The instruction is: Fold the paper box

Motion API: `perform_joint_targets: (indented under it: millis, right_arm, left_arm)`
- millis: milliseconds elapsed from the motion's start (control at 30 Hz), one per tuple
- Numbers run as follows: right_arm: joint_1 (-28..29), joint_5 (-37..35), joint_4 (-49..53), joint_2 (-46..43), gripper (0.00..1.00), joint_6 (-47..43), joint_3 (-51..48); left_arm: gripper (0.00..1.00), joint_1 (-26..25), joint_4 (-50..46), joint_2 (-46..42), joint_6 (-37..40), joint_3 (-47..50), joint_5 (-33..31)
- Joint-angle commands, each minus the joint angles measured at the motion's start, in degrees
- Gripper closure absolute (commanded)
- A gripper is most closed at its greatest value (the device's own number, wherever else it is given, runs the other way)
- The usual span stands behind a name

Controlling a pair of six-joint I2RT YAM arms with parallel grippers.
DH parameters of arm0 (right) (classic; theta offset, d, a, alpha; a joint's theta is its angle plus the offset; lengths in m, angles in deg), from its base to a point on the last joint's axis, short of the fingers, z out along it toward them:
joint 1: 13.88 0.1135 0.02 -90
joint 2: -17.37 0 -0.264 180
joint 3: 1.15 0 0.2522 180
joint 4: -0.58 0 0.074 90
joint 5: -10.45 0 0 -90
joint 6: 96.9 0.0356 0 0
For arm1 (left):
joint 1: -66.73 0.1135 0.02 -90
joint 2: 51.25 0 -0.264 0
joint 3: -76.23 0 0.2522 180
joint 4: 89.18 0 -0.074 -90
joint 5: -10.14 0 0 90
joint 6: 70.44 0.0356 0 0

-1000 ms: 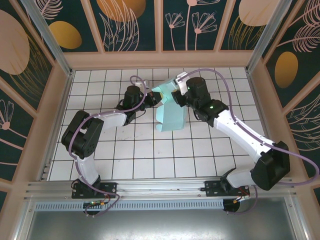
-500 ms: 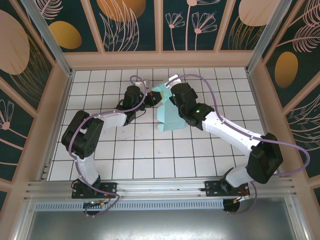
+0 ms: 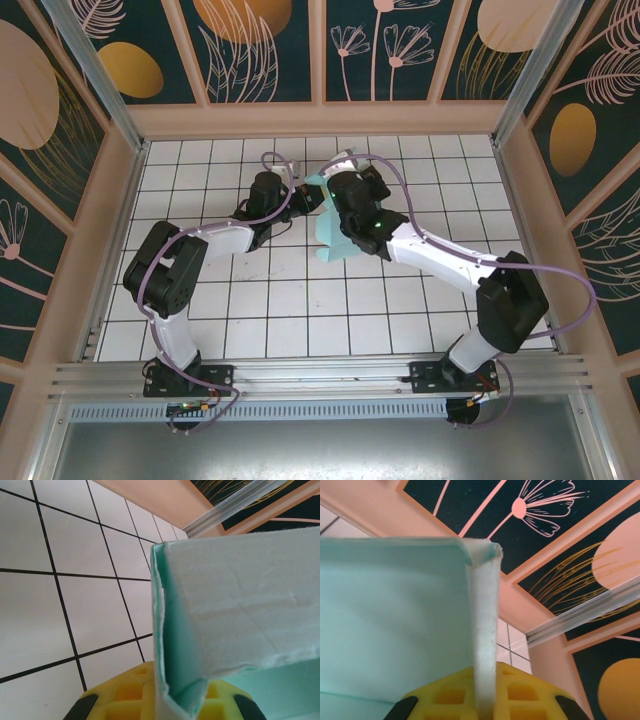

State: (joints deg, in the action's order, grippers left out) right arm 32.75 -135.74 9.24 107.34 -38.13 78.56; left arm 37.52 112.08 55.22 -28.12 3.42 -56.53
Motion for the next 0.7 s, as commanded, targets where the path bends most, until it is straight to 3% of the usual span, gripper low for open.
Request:
perform_joint_targets:
  millis: [0,100,167,200,233,300,500,667]
  right_arm:
    - [1.38,-6.21,-10.33,1.75,1.00,-7.22,-3.84]
    - [1.80,-6.89,-12.65,1.99,1.00,-7.65,-4.44]
    - [1.65,-5.99,-10.18,2.43,0.75,-5.35,-3.28]
    - [1.75,-6.04,-10.65,2.70,0.74,-5.83,-3.20]
    - [1.80,-6.02,-11.04,3.00,0.76,-6.21,-3.14]
    - [1.80,-6.21,-11.68,3.67,1.00,-7.06,-3.02]
    - [2.13,-4.48,-11.94,3.55,1.00,-6.23,-2.92]
    - [1.90,7.97,-3.06,-1.40,0.42,6.50,-0.82]
  left_arm:
    - [1.00,-0.21,3.92,-0.74,-0.48,-1.16,1.27]
    - [1.00,-0.17,2.90,-0.71,-0.84,-1.42,0.23]
    - [1.00,-0.22,2.64,-0.74,-0.78,-1.59,0.20]
    - [1.00,-0.21,2.57,-0.61,-0.91,-1.64,0.21]
    - [1.00,-0.22,2.50,-0.49,-0.94,-1.69,0.31]
    - [1.00,-0.20,2.44,-0.48,-1.12,-1.77,0.40]
    - [1.00,-0.22,1.56,-0.74,-1.23,-1.60,-0.51]
    - [1.00,-0.19,-2.19,-1.13,-2.23,-2.29,-3.44]
